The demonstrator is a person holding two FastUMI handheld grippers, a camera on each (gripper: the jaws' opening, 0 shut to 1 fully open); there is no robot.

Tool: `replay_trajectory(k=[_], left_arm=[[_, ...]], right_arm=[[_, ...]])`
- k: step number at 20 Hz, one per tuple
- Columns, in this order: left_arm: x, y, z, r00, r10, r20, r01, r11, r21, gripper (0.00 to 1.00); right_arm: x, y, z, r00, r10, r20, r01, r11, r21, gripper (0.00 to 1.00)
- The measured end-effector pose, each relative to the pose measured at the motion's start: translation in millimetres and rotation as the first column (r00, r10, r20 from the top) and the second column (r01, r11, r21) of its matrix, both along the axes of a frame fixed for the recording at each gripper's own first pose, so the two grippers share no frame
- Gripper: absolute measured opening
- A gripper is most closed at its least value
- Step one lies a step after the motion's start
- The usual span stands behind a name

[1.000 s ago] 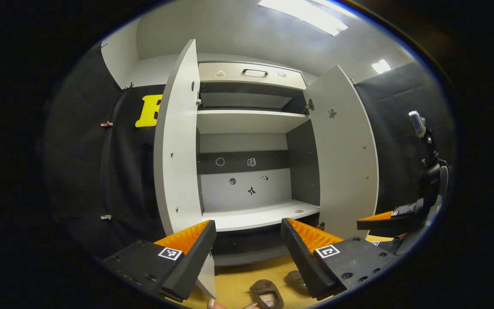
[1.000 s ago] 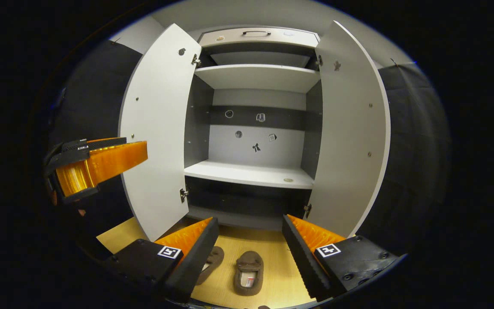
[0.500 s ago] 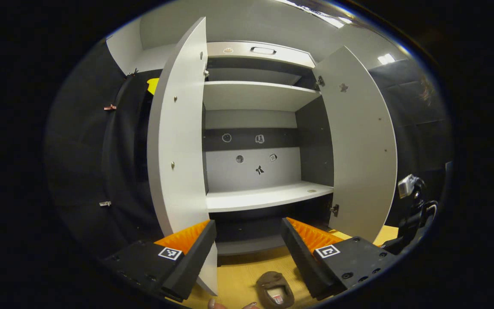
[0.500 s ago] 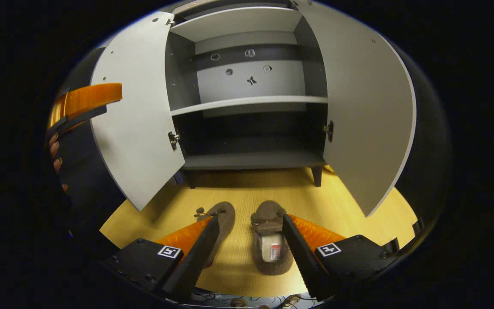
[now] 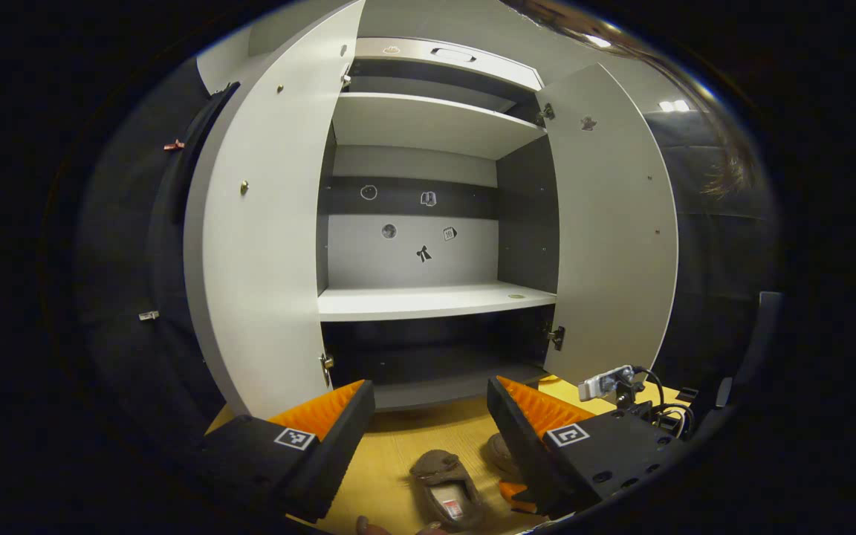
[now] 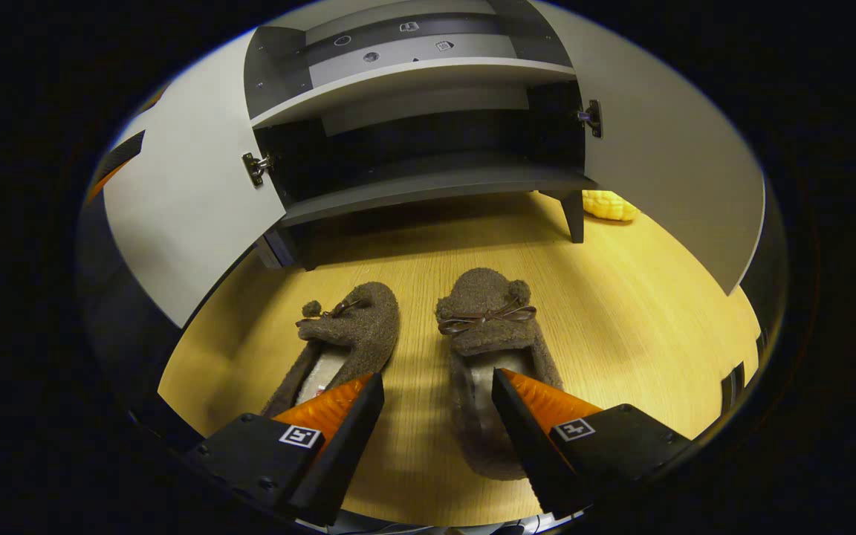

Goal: Grab one shoe with the right hand and put it into the shoe cabinet, grab the other shoe with the left hand and put it into the shoe cabinet; then close the right door with the right hand and the left door with the left hand.

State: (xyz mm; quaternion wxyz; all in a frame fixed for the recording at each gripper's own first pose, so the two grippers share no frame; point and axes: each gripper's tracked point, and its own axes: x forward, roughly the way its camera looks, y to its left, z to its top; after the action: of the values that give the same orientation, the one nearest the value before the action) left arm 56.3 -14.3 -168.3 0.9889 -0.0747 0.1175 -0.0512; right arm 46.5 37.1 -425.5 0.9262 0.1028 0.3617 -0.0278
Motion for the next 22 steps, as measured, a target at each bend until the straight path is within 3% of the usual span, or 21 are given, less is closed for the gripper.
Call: replay_trajectory(k=[7, 10, 15, 16, 19, 20, 21, 22], left_arm=[[2.7, -13.8, -17.9, 0.999, -0.049, -0.017, 0.049, 0.999, 0.006, 0.98], [3.8, -15.5, -26.0, 0.998, -0.049, -0.038, 0.049, 0.999, 0.008, 0.97], [6.6, -1.0, -32.9, 0.999, -0.012, -0.053, 0.013, 1.000, 0.005, 0.97], [7.3, 1.7, -32.6, 0.999, -0.006, -0.052, 0.006, 1.000, 0.008, 0.97], [6.9, 4.9, -35.5, 0.998, 0.005, -0.057, -0.004, 1.000, 0.014, 0.98], [6.2, 4.9, -35.9, 0.998, 0.006, -0.060, -0.006, 1.000, 0.013, 0.97], [5.5, 4.6, -36.6, 0.998, 0.008, -0.062, -0.007, 1.000, 0.013, 0.97], [4.3, 4.7, -35.9, 0.998, 0.010, -0.064, -0.009, 1.000, 0.013, 0.97]], right_arm=[[29.9, -11.9, -31.0, 1.000, -0.024, -0.021, 0.022, 0.998, -0.065, 0.83], [45.7, -21.2, -37.8, 0.998, -0.054, -0.027, 0.051, 0.995, -0.090, 0.69], [63.2, -32.5, -44.7, 0.994, -0.108, -0.033, 0.104, 0.987, -0.122, 0.55], [65.9, -31.9, -48.3, 0.994, -0.103, -0.035, 0.098, 0.987, -0.128, 0.48], [65.9, -25.6, -47.1, 0.998, -0.055, -0.032, 0.049, 0.987, -0.151, 0.44], [68.6, -24.2, -49.6, 0.997, -0.064, -0.033, 0.059, 0.986, -0.154, 0.19], [69.9, -23.9, -49.1, 0.998, -0.061, -0.032, 0.055, 0.986, -0.157, 0.13], [68.6, -23.6, -48.7, 0.998, -0.056, -0.034, 0.050, 0.986, -0.159, 0.12]])
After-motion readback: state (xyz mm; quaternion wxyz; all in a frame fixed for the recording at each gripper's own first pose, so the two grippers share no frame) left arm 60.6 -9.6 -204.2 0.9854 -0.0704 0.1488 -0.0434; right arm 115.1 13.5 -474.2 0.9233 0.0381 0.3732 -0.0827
